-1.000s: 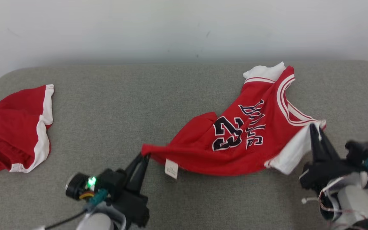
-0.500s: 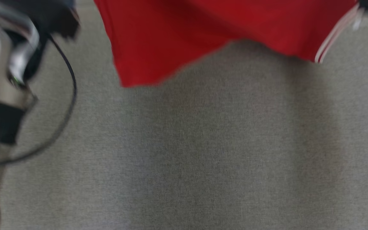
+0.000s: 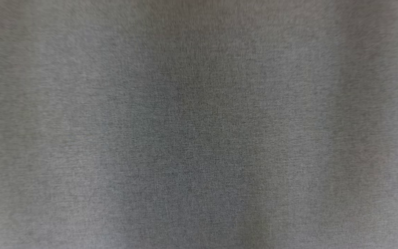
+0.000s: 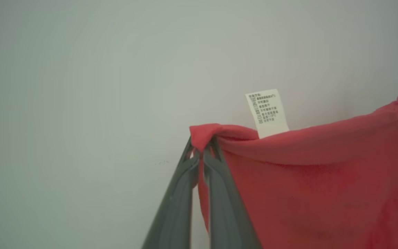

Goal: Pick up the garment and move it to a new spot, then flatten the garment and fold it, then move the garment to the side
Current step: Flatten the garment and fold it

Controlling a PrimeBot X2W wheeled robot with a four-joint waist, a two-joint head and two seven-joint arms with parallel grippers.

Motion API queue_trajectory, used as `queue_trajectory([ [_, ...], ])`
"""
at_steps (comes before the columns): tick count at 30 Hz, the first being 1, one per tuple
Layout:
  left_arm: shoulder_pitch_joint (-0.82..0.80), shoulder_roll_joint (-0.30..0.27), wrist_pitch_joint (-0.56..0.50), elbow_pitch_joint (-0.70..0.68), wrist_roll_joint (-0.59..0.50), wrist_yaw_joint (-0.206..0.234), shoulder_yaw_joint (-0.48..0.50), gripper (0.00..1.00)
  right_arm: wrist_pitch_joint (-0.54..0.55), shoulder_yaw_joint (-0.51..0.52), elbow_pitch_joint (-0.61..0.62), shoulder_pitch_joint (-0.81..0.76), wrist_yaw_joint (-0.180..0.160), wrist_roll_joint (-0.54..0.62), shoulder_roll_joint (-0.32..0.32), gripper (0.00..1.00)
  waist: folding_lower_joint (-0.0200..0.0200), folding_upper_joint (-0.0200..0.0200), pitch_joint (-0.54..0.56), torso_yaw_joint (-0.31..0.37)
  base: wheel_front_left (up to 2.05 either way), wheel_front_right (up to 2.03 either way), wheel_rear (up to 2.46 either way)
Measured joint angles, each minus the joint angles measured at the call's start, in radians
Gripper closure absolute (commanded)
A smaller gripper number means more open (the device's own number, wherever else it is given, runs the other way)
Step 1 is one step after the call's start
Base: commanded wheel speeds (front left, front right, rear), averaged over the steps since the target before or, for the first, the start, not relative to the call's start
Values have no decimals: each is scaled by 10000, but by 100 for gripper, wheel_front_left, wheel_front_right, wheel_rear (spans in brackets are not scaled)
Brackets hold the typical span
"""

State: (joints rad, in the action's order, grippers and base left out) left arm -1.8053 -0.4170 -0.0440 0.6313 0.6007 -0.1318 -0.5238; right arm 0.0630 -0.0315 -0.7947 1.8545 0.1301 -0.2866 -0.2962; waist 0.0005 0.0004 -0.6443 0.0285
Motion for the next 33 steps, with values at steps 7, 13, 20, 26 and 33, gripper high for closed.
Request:
queue_trajectory([
  [7,-1748,-54,263,1162,449,0,-784,100,13,-265,-1162,1944,0,738,130,100,-3,-1,-629,95,0,0,0],
  [13,-3097,-67,345,1969,754,0,-1503,100,-94,-301,-1797,2950,0,1302,197,100,-6,-3,-803,153,0,0,0],
  [20,-3869,104,562,2721,1170,0,-2157,100,-247,-25,-2249,3296,0,1850,387,100,-4,-2,-880,368,0,0,0],
  [26,-4229,105,690,3045,1459,0,-2750,100,-364,188,-2291,3414,0,2102,451,100,-5,-3,-992,547,0,0,0],
  [33,-4218,25,974,3191,1985,0,-3358,100,-476,190,-2109,3027,0,2071,543,100,-5,-3,-1185,716,0,0,0],
])
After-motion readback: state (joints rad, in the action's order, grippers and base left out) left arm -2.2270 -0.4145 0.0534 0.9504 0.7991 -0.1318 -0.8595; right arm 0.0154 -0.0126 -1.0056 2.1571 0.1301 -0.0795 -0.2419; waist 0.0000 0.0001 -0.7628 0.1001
